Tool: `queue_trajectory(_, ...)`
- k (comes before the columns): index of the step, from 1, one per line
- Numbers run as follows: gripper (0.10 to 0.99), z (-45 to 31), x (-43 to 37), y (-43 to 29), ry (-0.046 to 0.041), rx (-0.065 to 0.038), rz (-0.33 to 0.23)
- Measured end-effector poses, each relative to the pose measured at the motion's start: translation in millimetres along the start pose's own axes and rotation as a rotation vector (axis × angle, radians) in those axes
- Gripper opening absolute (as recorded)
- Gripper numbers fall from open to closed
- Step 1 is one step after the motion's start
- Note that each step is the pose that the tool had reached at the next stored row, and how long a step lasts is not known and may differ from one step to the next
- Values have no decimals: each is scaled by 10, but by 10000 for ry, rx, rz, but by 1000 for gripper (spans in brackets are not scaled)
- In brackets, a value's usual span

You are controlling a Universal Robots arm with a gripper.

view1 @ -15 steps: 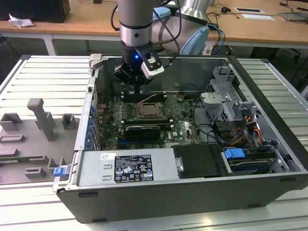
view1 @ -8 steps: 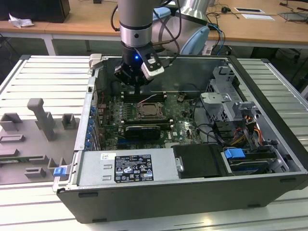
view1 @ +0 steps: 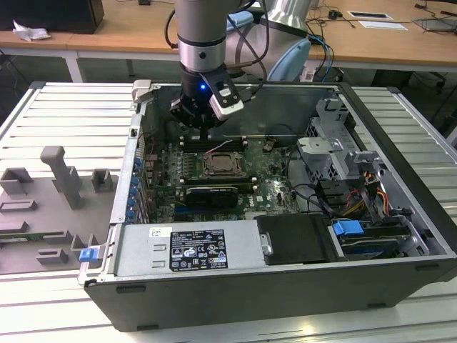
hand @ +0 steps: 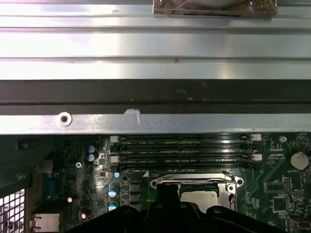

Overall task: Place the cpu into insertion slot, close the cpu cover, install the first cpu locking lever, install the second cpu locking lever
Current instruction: 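Install the first cpu locking lever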

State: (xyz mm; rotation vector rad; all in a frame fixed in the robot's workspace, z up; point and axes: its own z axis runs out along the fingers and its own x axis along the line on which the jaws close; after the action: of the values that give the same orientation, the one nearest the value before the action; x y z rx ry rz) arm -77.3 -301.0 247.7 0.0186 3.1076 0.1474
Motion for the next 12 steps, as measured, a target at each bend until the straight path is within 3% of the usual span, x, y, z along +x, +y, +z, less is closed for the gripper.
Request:
queue_trajectory(3,106,11,0,-3,-31,-125,1)
queue_trajectory(6,106,29,0,-6,-104,-128,-8)
queue_trajectory(12,106,52,1,-7,-116,-131,-9)
